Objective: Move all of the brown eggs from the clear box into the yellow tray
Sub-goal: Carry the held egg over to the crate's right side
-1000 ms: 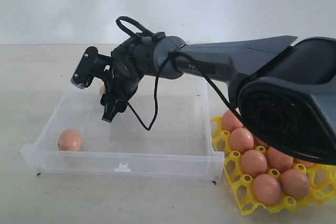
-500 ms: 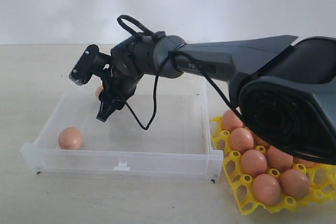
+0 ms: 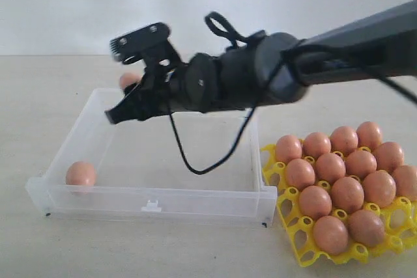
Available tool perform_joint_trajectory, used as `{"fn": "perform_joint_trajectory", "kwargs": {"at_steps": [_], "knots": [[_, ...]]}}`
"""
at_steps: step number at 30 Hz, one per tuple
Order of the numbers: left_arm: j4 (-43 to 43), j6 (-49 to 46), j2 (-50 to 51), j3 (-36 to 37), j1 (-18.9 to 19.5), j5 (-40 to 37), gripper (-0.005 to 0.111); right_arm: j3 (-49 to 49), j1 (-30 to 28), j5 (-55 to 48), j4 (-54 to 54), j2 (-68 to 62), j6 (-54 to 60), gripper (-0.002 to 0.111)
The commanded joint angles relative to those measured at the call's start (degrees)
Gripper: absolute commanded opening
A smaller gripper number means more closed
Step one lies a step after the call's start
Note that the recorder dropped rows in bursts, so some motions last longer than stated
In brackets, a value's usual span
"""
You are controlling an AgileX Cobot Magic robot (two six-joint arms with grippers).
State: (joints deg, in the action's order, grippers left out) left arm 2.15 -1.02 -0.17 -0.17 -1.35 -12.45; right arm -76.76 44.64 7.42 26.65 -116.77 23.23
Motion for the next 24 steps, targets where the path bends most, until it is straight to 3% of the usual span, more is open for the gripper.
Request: {"fn": "perform_joint_trajectory", "kwargs": {"at_steps": [1, 4, 7, 13, 16, 18, 22, 24], "knots": [[-0.02, -0.13, 0.17, 0.17, -0.55, 0.46, -0.004, 19.78, -1.12, 37.62, 8.46, 11.22, -9.24, 0.0], [-0.02, -0.13, 0.17, 0.17, -0.55, 0.46, -0.004, 29.27, -3.44, 52.57, 15.7, 16.23, -15.74, 0.0], [-0.02, -0.13, 0.17, 0.17, -0.55, 0.46, -0.004, 38.61, -7.42, 55.1, 16.13, 21.97, -27.03, 0.0], [-0.02, -0.13, 0.17, 0.17, -0.55, 0.46, -0.004, 64.36, -17.54, 62.55, -10.88, 35.53, -49.42, 0.0], [-0.02, -0.13, 0.17, 0.17, -0.55, 0.46, -0.004, 75.79, -21.32, 62.55, -14.06, 42.88, -54.11, 0.0], [-0.02, -0.13, 0.17, 0.17, -0.55, 0.69, -0.004, 76.76, -21.56, 62.55, -15.61, 46.51, -54.25, 0.0], [-0.02, -0.13, 0.17, 0.17, -0.55, 0.42, -0.004, 75.02, -21.56, 42.03, -33.81, 55.2, -51.83, 0.0], [-0.02, -0.13, 0.17, 0.17, -0.55, 0.42, -0.004, 74.96, -21.56, 37.97, -34.28, 57.87, -52.39, 0.0]]}}
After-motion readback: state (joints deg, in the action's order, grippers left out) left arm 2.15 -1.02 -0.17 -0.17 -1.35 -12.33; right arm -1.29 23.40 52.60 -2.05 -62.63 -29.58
